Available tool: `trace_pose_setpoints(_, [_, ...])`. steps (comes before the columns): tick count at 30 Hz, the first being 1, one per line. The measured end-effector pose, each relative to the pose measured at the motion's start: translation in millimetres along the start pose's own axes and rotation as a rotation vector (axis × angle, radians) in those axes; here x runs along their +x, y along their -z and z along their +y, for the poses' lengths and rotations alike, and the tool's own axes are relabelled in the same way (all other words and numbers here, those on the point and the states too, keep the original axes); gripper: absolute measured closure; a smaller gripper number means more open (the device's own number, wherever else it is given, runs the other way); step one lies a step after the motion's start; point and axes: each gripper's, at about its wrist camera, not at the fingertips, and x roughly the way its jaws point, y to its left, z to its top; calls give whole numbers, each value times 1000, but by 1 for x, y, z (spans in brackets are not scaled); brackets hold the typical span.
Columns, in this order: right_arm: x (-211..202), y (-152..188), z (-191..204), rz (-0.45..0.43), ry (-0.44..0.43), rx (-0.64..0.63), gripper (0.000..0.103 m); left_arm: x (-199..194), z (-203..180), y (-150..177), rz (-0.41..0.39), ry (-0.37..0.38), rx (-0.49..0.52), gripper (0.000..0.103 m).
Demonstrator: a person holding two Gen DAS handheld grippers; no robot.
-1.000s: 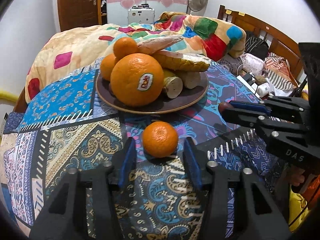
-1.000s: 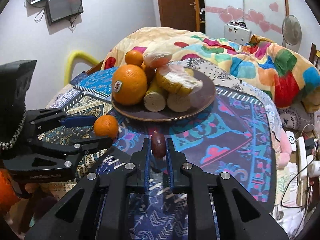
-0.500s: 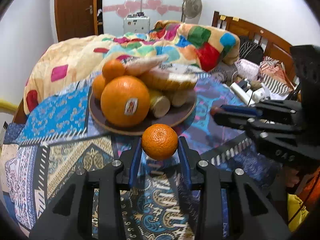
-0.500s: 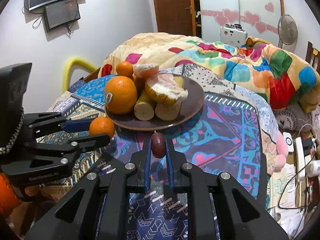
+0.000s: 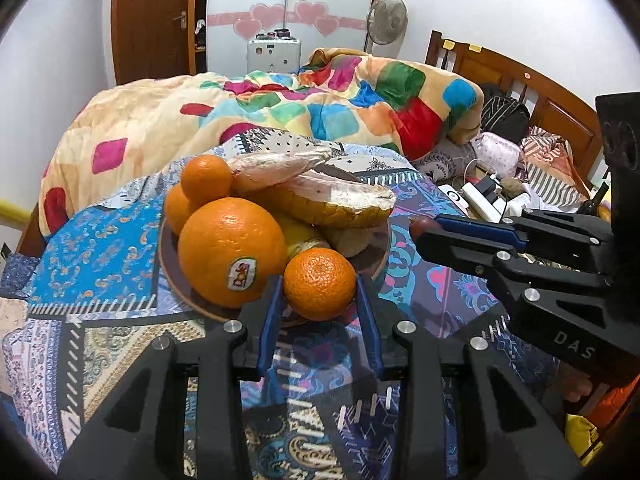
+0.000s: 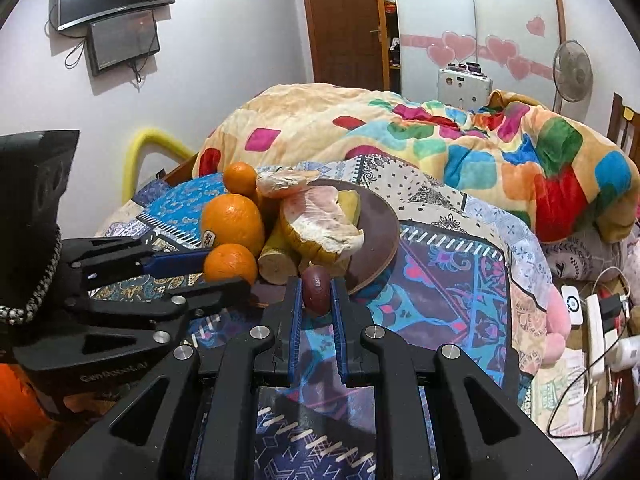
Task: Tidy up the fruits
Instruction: 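Place the dark red fruit on the plate with the right tool while the left tool places the mandarin there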
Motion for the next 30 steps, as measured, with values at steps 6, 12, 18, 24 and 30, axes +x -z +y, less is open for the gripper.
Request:
trace_pose_setpoints(6, [6, 2, -1, 11, -1, -8, 90, 6, -4, 0, 4, -17, 19, 67])
trace_pose_setpoints(12, [10, 3, 0, 18, -5, -11, 90, 8, -8, 3, 19, -19, 38, 60])
trace_pose_setpoints(18, [15, 3, -1, 28, -2, -14, 90, -3, -4, 5, -6, -29, 34, 59])
trace_pose_setpoints(24, [24, 1, 4, 45, -10, -24, 90, -24, 8, 11, -50, -57, 27, 53])
trace_pose_setpoints(30, [36, 1, 11, 61, 3, -48, 90, -31, 23, 16, -64, -70, 5, 53])
